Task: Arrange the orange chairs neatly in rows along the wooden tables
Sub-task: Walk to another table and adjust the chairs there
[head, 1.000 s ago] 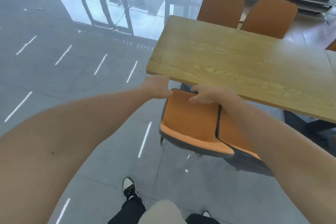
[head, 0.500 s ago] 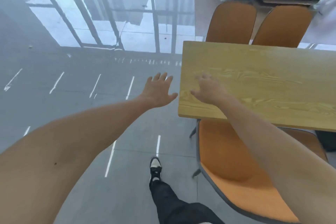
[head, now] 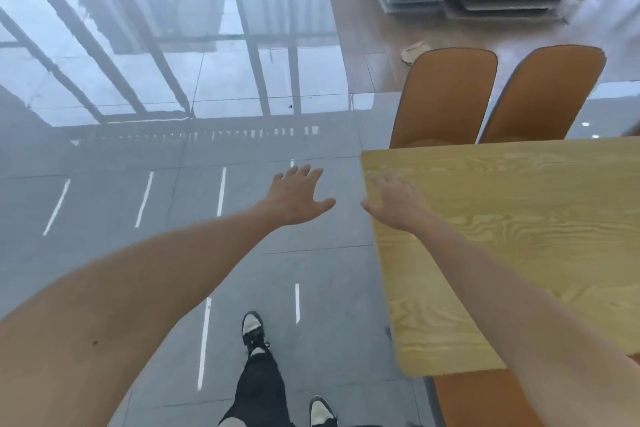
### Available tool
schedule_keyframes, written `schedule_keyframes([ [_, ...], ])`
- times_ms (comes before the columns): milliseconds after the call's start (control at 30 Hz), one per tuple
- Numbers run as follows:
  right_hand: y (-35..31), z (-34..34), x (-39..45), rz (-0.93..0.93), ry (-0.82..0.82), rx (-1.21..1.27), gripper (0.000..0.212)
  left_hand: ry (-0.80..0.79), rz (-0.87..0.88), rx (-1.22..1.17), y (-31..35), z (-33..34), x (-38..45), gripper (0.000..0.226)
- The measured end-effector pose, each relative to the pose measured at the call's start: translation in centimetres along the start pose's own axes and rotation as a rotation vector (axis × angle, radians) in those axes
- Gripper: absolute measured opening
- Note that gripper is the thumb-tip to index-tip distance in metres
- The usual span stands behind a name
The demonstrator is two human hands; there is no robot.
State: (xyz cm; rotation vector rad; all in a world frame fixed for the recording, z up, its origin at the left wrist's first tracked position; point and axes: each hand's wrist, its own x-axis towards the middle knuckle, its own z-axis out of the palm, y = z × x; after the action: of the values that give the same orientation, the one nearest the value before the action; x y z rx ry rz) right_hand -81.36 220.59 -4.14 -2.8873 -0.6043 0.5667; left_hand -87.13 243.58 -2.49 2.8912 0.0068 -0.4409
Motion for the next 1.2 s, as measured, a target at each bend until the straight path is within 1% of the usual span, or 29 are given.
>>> schedule_keyframes([
  [100,-0.3,-2.5,6.6,0.075,-0.066,-0.040,0.072,-0.062,0.061,0.010,-3.3,-2.6,8.6,0.080],
  [200,-0.4,-4.8,12.4,0.161,-0.090,-0.004,0.067,-0.181,0.151,0.039,-5.3,-5.1,16.8,0.079],
  [367,2.3,-8.5,20.6,0.339,-0.123,0.182,0.069,-0.288,0.329,0.151,-4.9,-9.3,29.7,0.079],
  [433,4.5,-9.8,23.6,0.418,-0.085,0.211,0.067,-0.310,0.410,0.186,-3.6,-10.7,35.7,0.078],
  [500,7.5,-10.9,27.0,0.500,-0.038,0.278,0.070,-0.310,0.505,0.212,-1.5,-12.0,41.9,0.076],
  [567,11.0,-11.8,30.6,0.567,-0.030,0.322,0.072,-0.309,0.592,0.237,1.0,-13.2,48.1,0.076],
  [633,15.0,-13.1,33.9,0.625,-0.052,0.377,0.074,-0.348,0.671,0.246,3.8,-14.5,53.7,0.074],
  [733,19.8,-15.9,37.4,0.729,-0.048,0.497,0.076,-0.420,0.790,0.263,7.9,-16.2,61.1,0.063],
  [867,25.2,-19.9,40.6,0.823,-0.064,0.638,0.068,-0.480,0.883,0.335,13.5,-18.2,70.1,0.059],
  [1000,31.1,-22.6,43.6,0.939,0.025,0.689,0.056,-0.524,1.041,0.354,20.0,-19.8,78.3,0.056],
  [1100,35.0,-23.8,45.6,1.031,0.063,0.689,0.057,-0.502,1.170,0.342,24.6,-20.4,83.6,0.057],
  [1200,38.7,-25.3,48.0,1.165,0.089,0.731,0.057,-0.514,1.302,0.382,30.0,-20.2,89.7,0.068],
])
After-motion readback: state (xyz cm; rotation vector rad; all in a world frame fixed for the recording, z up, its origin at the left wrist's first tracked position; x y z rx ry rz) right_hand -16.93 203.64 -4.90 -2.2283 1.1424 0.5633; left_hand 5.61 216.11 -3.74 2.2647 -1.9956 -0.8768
